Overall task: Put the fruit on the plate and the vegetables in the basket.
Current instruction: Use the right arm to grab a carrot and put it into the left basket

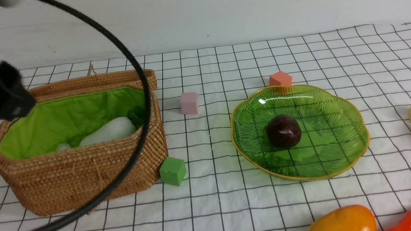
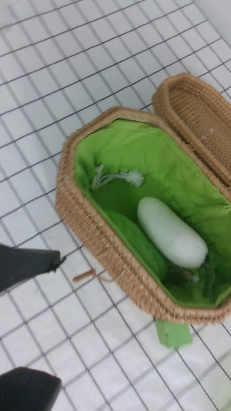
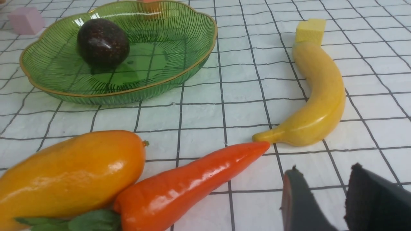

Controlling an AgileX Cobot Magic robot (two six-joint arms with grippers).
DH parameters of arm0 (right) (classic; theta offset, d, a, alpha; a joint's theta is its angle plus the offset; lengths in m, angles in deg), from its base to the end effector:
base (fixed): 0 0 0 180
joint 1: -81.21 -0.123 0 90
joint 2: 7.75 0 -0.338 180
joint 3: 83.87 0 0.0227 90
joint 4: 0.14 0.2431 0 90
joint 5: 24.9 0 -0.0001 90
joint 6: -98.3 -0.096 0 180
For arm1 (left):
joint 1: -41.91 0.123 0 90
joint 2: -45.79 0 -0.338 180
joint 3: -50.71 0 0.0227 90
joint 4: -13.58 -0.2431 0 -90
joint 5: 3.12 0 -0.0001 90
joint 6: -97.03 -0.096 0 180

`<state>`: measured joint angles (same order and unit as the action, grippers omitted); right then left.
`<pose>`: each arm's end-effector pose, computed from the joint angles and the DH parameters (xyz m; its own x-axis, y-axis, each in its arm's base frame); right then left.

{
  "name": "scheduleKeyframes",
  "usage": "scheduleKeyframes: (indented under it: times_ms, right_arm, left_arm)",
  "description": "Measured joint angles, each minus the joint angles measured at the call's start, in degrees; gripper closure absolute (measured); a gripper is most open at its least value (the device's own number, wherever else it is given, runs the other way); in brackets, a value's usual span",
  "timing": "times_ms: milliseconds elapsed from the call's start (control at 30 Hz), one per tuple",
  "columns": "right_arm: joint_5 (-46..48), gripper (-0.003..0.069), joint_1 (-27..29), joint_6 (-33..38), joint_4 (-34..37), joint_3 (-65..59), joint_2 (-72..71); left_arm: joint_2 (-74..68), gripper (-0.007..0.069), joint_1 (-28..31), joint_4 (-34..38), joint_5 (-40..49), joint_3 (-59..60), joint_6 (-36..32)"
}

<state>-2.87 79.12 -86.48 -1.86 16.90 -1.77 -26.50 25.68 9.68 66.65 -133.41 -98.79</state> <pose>-0.0041 -0.0012 0.1726 -0.2970 0.0448 -0.9538 -0.0092 0.9987 0.0497 0.1732 -0.0440 0.4853 -0.6104 0.4845 -0.6266 0.4375 0.8657 0.2432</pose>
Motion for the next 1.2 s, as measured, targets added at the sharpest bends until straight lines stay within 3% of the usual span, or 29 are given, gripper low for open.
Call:
scheduleKeyframes:
  times_ms: [67,133,167,200,300,433,533,667,833,1200]
  right_arm:
    - [0.0,0.0414,0.0,0.0,0.0,0.0,0.0]
    - [0.0,0.0414,0.0,0.0,0.0,0.0,0.0]
    - [0.0,0.0414,0.0,0.0,0.0,0.0,0.0]
    - [0.0,0.0414,0.0,0.0,0.0,0.0,0.0]
    - [0.0,0.0414,0.0,0.0,0.0,0.0,0.0]
    - [0.0,0.0414,0.0,0.0,0.0,0.0,0.0]
    - [0.0,0.0414,0.0,0.0,0.0,0.0,0.0]
    - [0.0,0.0414,0.0,0.0,0.0,0.0,0.0]
    - [0.0,0.0414,0.0,0.0,0.0,0.0,0.0]
    - [0.0,0.0414,0.0,0.0,0.0,0.0,0.0]
  left_arm:
    - [5.6,0.0311,0.0,1.0,1.4,0.2,3.5]
    - [12.3,0.0435,0.0,1.7,1.6,2.1,7.8]
    - [13.0,0.0435,0.0,1.8,1.6,2.4,7.8]
    - [19.4,0.054,0.0,2.2,1.6,5.7,11.0]
    - [28.4,0.0636,0.0,2.8,1.6,12.3,15.2]
    - [40.4,0.0638,0.0,3.9,1.0,24.6,20.3]
    - [48.5,0.0638,0.0,5.7,-6.0,37.8,24.2]
    - [51.9,0.0638,0.0,9.1,-16.6,46.6,26.0]
    - [52.3,0.0638,0.0,11.9,-23.6,49.5,26.4]
    - [52.3,0.0638,0.0,11.9,-24.9,50.0,26.4]
